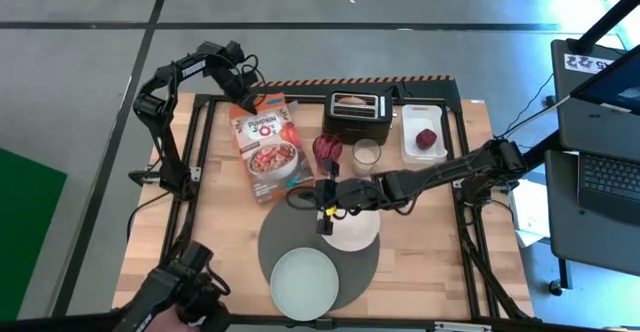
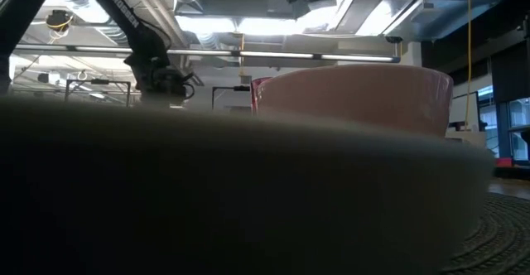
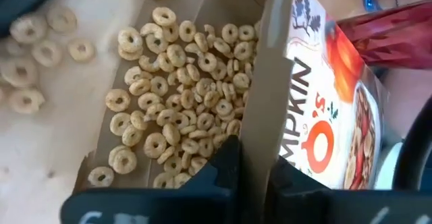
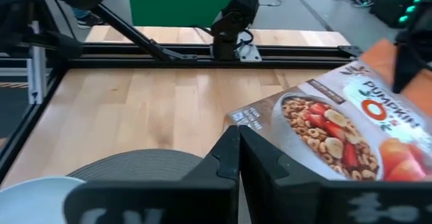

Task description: Arrange a breakfast setting

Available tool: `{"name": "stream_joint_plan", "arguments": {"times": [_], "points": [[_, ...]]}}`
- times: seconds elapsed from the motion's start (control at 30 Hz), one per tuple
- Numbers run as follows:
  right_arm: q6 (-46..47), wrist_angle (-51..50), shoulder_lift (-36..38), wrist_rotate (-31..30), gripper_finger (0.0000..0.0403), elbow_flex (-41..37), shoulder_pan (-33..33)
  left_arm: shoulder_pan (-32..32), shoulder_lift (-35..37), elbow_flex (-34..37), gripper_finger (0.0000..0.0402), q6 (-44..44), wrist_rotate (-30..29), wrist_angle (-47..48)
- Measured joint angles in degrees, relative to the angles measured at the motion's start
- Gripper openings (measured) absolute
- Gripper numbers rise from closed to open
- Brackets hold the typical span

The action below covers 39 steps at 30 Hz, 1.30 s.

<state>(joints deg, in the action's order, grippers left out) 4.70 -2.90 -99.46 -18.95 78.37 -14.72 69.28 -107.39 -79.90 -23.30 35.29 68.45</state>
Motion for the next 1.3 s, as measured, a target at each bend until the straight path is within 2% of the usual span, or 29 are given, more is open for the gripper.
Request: {"name": "stream_joint_plan", "arguments": {"times": [0.2,0.43,0.73,1.0,1.17,1.3], "points": [[0.88,0.0,0.0,-2.29,0.0016,0.0,-1.15,-0.8,3.11,0.02,0.0002,-1.1,-2.98,2.7],[0.86,0.0,0.0,-3.01,0.0005,0.0,-1.48,-3.17,12.69,0.02,0.0001,-0.46,-8.11,2.49],[0.84,0.0,-0.01,-2.97,0.0013,0.0,-1.46,-8.98,29.4,0.02,0.0,10.39,-12.14,0.75],[-0.03,0.0,0.0,-2.94,0.0007,0.0,-1.46,-21.85,40.77,0.02,0.0,22.97,-20.27,-1.32],[-0.3,0.0,0.0,-2.29,0.0012,0.0,-1.46,-31.56,42.31,0.02,0.0,29.91,-27.07,-1.64],[-0.34,0.0,0.0,-1.27,0.0013,0.0,-1.46,-37.83,41.85,0.02,0.0,36.28,-29.18,-4.24]]}}
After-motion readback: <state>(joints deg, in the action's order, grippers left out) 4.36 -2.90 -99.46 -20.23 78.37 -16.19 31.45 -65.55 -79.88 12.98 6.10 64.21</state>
